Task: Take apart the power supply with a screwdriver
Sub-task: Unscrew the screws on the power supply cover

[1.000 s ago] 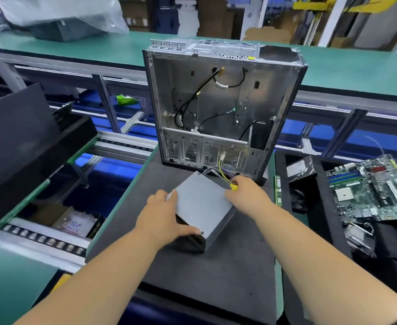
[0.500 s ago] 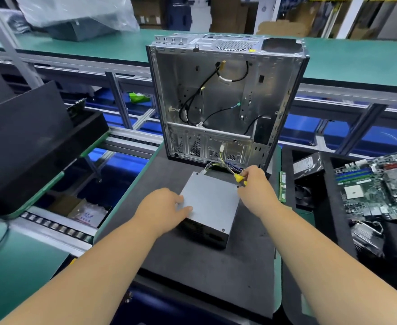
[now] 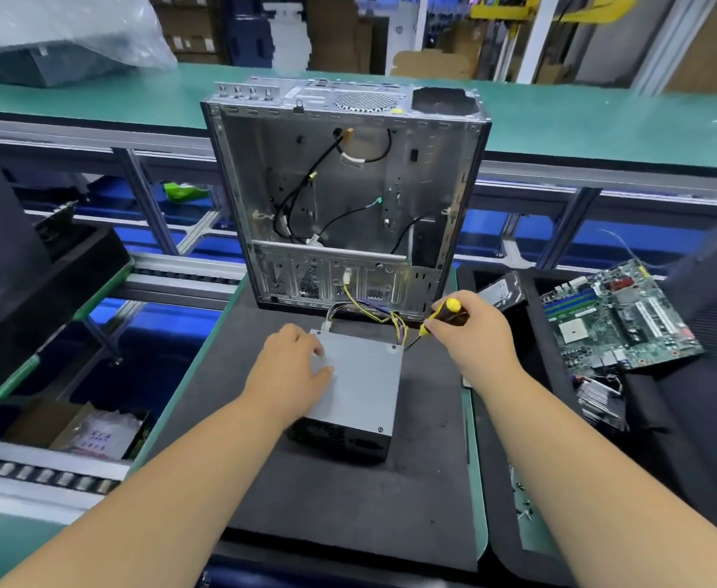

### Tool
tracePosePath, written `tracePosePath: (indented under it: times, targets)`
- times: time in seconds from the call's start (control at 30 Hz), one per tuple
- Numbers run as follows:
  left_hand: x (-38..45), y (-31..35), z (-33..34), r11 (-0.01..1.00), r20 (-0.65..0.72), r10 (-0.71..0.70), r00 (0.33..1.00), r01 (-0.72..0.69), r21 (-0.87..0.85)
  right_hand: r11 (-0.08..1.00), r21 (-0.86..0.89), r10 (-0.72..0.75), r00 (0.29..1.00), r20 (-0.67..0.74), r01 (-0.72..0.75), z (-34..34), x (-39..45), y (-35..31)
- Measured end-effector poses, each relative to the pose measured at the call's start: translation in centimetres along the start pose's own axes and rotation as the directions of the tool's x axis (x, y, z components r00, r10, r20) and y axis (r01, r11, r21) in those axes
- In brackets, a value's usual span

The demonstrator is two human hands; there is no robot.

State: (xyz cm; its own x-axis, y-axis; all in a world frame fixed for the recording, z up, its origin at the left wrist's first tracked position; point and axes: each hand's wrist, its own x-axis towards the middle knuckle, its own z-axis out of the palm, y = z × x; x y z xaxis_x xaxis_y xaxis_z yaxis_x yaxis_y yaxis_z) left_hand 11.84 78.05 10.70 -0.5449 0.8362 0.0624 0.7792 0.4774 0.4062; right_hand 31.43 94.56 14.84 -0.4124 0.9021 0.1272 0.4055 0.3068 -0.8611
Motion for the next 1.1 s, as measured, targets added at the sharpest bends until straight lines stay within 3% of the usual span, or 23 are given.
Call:
tracePosePath:
  times: [0.27,0.47,0.57,0.87,1.1]
  targets:
    - [3.2,2.4,2.2,0.94,0.081,0.3,0.95,-0.28,-0.195,0.995,-0.058,-0.086,0.995,-0.044,0.084,-0.3,-0.8,-1.8]
    - [6.2,4.2,3.0,0.886,0.096,0.401,0.911,-0.36,-0.292,0.985,-0.136,-0.109,0.993,-0.049,0.101,1.0,-0.2,-3.0]
    - [6.8,4.3,3.7,0.87,0.125,0.387,0.913,-0.317,-0.379,0.976,-0.187,-0.126,0.99,-0.057,0.113,1.6,0.0,-3.3]
    - [7.2,3.7,4.8,0.866,0.084,0.392,0.916,-0.337,-0.371,0.931,-0.344,-0.137,0.99,-0.024,0.12,2.2,0.1,-3.8]
    - [7.3,3.7,4.8,0.866,0.087,0.374,0.924,-0.314,-0.389,0.947,-0.298,-0.118,0.993,0.026,0.121,2.0,0.3,-4.7]
